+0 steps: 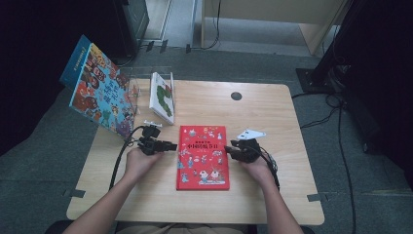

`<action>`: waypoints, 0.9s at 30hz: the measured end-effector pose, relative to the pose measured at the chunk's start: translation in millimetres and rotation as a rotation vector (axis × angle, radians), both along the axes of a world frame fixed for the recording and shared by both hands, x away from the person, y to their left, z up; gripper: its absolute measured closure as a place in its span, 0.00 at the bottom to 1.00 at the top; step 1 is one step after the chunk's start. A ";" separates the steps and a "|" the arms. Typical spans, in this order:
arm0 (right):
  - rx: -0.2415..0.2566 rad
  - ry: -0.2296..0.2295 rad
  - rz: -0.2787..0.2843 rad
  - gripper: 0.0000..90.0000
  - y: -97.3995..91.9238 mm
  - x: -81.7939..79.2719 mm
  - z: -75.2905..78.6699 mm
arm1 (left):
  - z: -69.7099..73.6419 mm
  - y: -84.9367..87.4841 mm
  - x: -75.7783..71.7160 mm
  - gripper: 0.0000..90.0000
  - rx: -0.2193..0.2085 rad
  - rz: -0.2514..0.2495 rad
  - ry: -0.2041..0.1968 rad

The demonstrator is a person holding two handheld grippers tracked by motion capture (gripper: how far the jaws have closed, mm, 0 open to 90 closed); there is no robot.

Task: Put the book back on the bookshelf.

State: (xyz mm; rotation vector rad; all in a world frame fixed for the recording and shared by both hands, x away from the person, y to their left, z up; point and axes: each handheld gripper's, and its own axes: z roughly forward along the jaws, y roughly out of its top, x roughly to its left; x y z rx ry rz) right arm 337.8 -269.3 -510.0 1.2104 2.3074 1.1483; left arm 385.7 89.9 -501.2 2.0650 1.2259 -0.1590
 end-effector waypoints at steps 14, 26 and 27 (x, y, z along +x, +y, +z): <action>0.003 0.033 -0.038 0.65 6.2 -9.3 11.5 | -1.8 4.5 -9.2 0.55 0.009 -0.005 -0.079; 0.029 0.128 -0.057 0.62 5.7 -13.3 10.5 | -2.7 2.6 -13.1 0.51 0.004 0.008 -0.096; 0.032 0.134 -0.062 0.61 5.9 -13.3 10.4 | -3.0 2.7 -13.4 0.51 0.001 0.011 -0.096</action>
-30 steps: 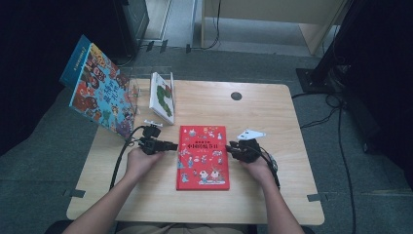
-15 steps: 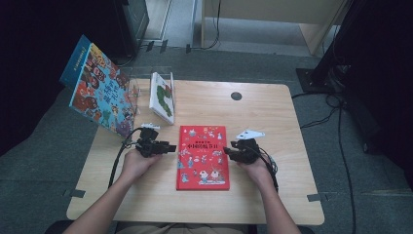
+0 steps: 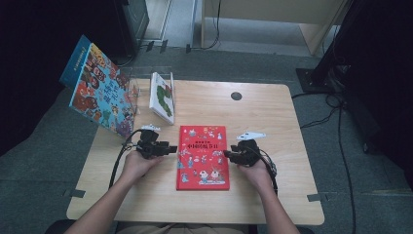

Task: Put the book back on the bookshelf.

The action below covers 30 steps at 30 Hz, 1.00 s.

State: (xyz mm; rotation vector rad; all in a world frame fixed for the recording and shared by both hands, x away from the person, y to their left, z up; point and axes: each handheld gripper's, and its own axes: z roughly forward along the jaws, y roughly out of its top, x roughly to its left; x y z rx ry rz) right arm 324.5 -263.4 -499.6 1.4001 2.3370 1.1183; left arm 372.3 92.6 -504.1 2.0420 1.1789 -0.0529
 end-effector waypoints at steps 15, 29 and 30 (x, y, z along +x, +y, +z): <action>-0.026 0.023 0.009 0.52 13.0 2.2 -5.4 | 6.0 -6.1 0.0 0.66 0.067 -0.036 0.055; 0.007 0.113 -0.054 0.48 17.6 8.2 -3.9 | 5.3 -16.3 -7.9 0.73 0.082 -0.076 0.038; 0.007 0.112 -0.050 0.49 18.2 8.6 -4.0 | 5.3 -16.8 -8.0 0.73 0.082 -0.079 0.037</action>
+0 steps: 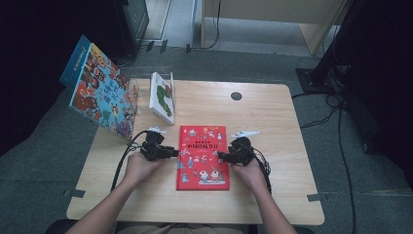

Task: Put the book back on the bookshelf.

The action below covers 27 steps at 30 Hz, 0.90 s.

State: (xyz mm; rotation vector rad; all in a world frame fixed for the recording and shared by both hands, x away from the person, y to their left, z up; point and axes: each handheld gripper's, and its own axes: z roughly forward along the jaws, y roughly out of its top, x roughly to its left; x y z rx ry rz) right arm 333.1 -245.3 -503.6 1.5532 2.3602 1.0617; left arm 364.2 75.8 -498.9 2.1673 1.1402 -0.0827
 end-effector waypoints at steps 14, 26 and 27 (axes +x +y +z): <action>-0.028 0.125 -0.086 0.55 11.1 4.8 9.0 | -1.7 -0.7 -2.0 0.82 -0.015 0.013 0.021; -0.075 0.274 -0.152 0.60 18.6 22.4 21.5 | -1.0 0.2 -1.5 0.82 -0.011 0.034 0.033; -0.074 0.283 -0.157 0.60 18.5 23.4 21.6 | -1.0 0.1 -1.7 0.82 -0.010 0.033 0.032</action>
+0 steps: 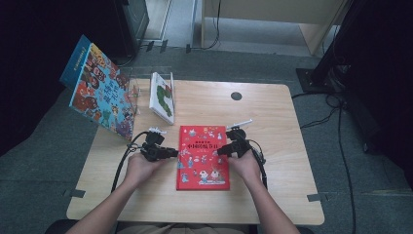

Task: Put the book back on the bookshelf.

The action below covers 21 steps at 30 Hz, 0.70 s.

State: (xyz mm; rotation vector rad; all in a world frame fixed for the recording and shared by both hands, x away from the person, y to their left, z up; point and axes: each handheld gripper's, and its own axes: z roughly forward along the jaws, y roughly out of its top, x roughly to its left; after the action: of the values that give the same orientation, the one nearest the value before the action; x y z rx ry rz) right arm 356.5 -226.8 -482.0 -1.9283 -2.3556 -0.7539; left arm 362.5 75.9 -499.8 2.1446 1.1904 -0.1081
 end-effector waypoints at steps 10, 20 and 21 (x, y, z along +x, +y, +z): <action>-0.003 0.058 -0.043 0.60 2.4 6.0 -1.7 | -0.7 -2.2 -1.2 0.87 0.005 -0.014 -0.003; -0.009 0.091 -0.044 0.61 5.1 10.6 -0.4 | -2.2 -2.7 -0.8 0.95 -0.004 -0.008 0.014; -0.011 0.096 -0.047 0.61 5.3 10.9 0.1 | -2.3 -2.8 -0.9 0.96 -0.006 -0.006 0.016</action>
State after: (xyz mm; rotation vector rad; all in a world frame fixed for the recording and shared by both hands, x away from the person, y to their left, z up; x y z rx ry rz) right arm 367.4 -221.4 -481.9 -1.9832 -2.2721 -0.6368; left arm 361.6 73.1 -502.1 2.1462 1.1913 -0.1314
